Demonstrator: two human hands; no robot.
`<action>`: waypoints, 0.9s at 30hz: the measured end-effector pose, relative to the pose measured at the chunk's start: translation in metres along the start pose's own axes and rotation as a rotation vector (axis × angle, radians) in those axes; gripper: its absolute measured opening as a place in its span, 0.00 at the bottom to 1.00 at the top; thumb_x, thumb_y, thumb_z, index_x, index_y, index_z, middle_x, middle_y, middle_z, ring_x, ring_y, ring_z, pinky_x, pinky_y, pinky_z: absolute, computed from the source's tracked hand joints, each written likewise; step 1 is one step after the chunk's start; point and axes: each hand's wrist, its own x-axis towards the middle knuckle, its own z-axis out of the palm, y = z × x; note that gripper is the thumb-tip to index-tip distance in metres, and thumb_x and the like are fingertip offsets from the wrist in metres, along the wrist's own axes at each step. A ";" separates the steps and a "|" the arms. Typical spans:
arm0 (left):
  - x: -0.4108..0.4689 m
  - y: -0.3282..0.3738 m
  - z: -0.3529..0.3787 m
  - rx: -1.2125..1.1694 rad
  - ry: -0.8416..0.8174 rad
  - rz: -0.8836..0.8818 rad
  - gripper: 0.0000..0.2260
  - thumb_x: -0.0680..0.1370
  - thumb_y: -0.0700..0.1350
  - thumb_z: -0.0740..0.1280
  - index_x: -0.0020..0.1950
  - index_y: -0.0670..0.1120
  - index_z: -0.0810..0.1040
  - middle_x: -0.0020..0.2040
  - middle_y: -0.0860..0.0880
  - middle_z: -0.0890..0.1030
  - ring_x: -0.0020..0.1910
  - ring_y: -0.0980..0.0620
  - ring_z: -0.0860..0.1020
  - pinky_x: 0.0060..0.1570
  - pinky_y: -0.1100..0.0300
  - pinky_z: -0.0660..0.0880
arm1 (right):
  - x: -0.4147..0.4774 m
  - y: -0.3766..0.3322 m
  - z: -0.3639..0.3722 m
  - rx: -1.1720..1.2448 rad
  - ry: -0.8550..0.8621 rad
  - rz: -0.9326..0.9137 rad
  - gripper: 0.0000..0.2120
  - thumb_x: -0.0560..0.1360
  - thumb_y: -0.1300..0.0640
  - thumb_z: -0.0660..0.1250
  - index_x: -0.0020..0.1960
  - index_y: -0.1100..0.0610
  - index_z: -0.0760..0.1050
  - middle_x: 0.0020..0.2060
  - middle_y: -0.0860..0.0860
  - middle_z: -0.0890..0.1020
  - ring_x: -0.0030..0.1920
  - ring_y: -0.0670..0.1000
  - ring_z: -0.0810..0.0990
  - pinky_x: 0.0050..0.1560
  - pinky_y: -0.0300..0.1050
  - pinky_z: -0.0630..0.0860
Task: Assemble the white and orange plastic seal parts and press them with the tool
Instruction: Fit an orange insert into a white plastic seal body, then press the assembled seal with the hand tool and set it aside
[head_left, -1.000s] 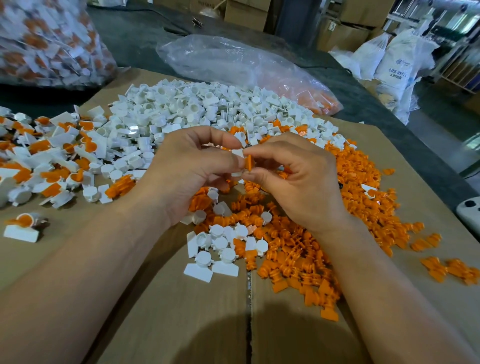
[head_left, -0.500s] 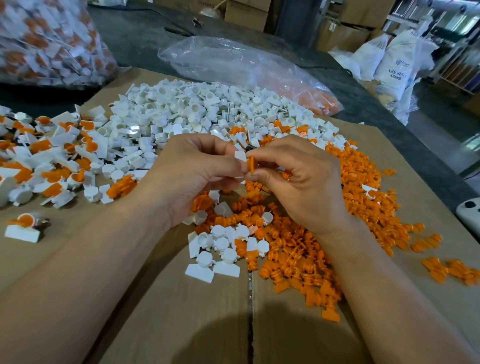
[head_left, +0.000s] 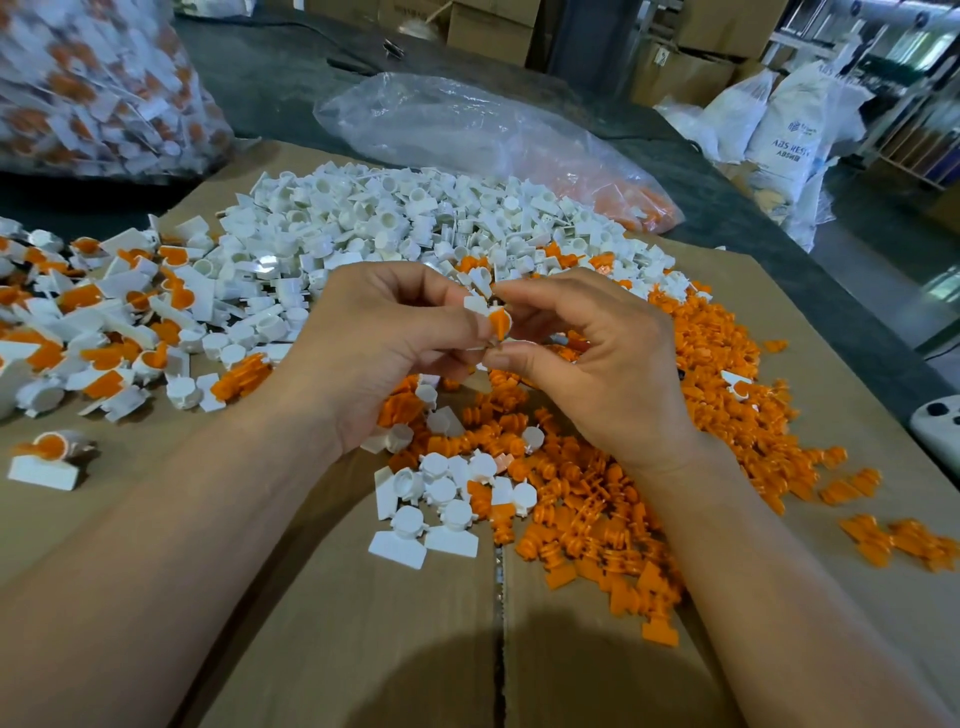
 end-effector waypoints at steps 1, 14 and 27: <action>0.000 0.000 0.000 -0.005 0.006 0.007 0.06 0.67 0.31 0.71 0.34 0.39 0.76 0.24 0.49 0.78 0.25 0.54 0.77 0.28 0.66 0.75 | 0.000 0.000 0.000 0.013 -0.006 0.021 0.20 0.65 0.60 0.74 0.55 0.63 0.78 0.42 0.48 0.77 0.41 0.46 0.78 0.45 0.37 0.76; 0.000 0.000 -0.002 -0.019 0.006 0.029 0.06 0.66 0.32 0.71 0.34 0.40 0.77 0.26 0.47 0.78 0.25 0.54 0.77 0.27 0.65 0.75 | 0.000 -0.003 0.001 0.137 0.012 0.036 0.23 0.65 0.59 0.73 0.58 0.56 0.71 0.43 0.43 0.76 0.43 0.37 0.76 0.47 0.31 0.74; -0.001 0.001 -0.001 -0.027 0.013 -0.036 0.12 0.66 0.31 0.71 0.26 0.44 0.77 0.24 0.48 0.77 0.22 0.55 0.76 0.23 0.68 0.72 | 0.000 0.000 0.002 0.099 -0.010 0.030 0.15 0.66 0.65 0.72 0.53 0.63 0.79 0.42 0.47 0.78 0.43 0.43 0.77 0.46 0.32 0.75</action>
